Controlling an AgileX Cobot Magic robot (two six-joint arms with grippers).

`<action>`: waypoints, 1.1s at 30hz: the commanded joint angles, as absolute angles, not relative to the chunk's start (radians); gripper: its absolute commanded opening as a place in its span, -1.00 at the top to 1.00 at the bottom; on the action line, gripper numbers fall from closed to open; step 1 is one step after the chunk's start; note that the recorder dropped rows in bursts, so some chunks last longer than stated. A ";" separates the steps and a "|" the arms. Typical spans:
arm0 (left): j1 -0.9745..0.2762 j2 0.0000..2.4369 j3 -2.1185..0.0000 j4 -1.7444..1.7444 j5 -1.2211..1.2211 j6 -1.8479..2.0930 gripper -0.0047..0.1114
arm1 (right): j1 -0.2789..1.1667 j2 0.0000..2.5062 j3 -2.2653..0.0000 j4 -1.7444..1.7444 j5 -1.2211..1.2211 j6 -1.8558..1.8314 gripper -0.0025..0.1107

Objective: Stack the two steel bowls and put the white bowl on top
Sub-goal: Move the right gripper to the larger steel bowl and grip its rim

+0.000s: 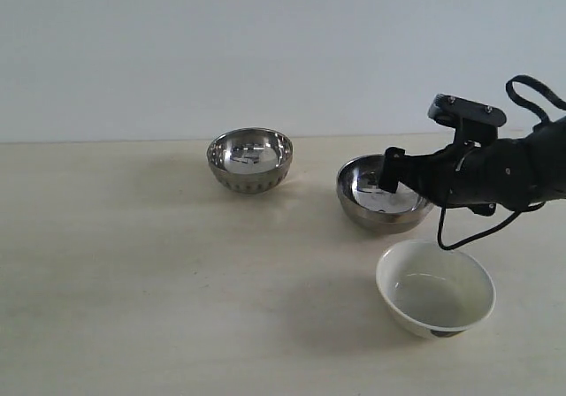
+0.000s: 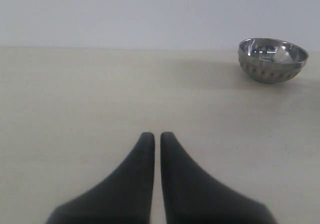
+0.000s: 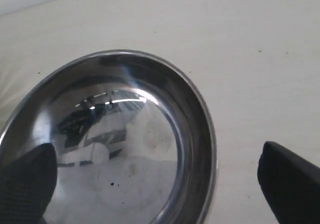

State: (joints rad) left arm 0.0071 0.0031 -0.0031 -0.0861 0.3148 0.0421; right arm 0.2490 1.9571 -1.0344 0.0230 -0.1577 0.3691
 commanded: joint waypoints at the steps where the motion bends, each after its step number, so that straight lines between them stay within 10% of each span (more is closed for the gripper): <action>1: 0.002 0.000 0.000 -0.086 0.308 0.037 0.85 | 0.248 1.975 -1.039 0.057 -0.220 0.355 -0.83; 14: 0.002 0.000 0.000 -0.086 0.308 0.037 0.85 | 0.248 2.005 -1.039 0.189 -0.218 0.212 0.96; 22: 0.002 0.000 0.000 -0.086 0.308 0.037 0.85 | 0.248 2.022 -1.039 0.189 -0.213 0.203 0.73; 27: 0.002 0.000 0.000 -0.086 0.308 0.037 0.85 | 0.248 2.020 -1.039 0.189 -0.210 0.203 0.08; 33: 0.002 0.000 0.000 -0.086 0.308 0.037 0.85 | 0.255 2.020 -1.039 0.189 -0.227 0.233 0.05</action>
